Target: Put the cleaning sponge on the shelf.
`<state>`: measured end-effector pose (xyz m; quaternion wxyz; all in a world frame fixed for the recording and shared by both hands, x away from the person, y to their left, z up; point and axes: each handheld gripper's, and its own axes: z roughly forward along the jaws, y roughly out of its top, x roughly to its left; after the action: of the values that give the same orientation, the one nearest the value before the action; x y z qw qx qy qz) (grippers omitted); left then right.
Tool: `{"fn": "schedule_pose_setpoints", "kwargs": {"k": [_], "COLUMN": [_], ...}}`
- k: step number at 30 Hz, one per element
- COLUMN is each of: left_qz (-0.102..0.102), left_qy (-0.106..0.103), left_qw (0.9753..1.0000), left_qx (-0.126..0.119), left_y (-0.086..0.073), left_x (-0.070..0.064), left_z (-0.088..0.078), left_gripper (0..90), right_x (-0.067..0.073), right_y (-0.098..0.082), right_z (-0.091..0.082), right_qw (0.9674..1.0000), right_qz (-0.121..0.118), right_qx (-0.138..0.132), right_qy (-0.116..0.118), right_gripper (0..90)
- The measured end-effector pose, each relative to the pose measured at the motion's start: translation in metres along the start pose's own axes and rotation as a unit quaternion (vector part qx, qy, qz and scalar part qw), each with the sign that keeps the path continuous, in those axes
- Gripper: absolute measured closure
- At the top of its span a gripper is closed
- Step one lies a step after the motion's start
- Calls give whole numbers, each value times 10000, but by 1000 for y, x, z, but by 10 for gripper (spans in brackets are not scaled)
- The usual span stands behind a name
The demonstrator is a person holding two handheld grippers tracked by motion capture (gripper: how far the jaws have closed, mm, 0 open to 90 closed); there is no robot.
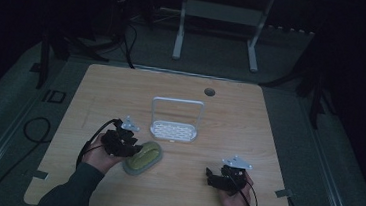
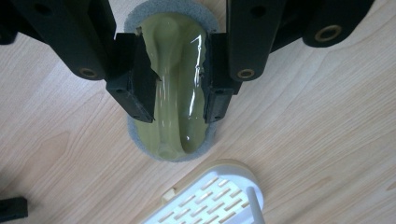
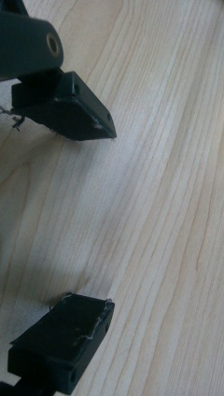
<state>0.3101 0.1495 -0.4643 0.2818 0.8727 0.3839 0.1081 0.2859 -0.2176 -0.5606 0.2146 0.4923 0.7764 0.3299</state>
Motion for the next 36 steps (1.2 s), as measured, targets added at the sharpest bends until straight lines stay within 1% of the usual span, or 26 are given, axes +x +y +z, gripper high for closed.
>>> {"fn": "schedule_pose_setpoints", "kwargs": {"k": [4,7,9,16,17,18,21,22,25,27,28,32,33,36], "left_qz": [60,109,108,126,126,159,157,150,192,212,193,256,233,290], "left_qy": [1,2,-9,-71,-71,-66,-89,-126,-201,-212,-220,-214,-215,-216], "left_qw": [9997,9994,9993,9979,9979,9973,9966,9963,9947,9938,9937,9919,9920,9908], "left_qx": [229,336,364,629,629,711,801,834,990,1073,1086,1222,1218,1301], "left_y": [7,12,15,22,22,23,26,27,29,31,32,36,36,39], "left_x": [1,2,2,4,4,5,5,5,4,4,4,4,3,3], "left_z": [3,4,4,8,8,9,11,12,15,16,17,20,20,22], "left_gripper": [637,637,640,643,642,642,636,635,641,646,646,641,638,636], "right_x": [0,0,0,0,0,0,0,0,0,0,0,0,0,0], "right_y": [0,0,0,0,0,0,0,0,0,0,0,0,0,0], "right_z": [0,0,0,0,0,0,0,0,0,0,0,0,0,0], "right_qw": [10000,10000,10000,10000,10000,10000,10000,10000,10000,10000,10000,10000,10000,10000], "right_qz": [-10,-15,-15,-14,-14,-16,-6,-5,-6,-4,-6,-5,-2,-4], "right_qx": [2,-4,-4,-4,-4,-3,-1,0,2,2,1,2,1,2], "right_qy": [1,0,0,0,0,-2,1,1,1,1,1,2,1,1], "right_gripper": [143,143,143,143,143,143,143,143,143,143,143,143,143,143]}}
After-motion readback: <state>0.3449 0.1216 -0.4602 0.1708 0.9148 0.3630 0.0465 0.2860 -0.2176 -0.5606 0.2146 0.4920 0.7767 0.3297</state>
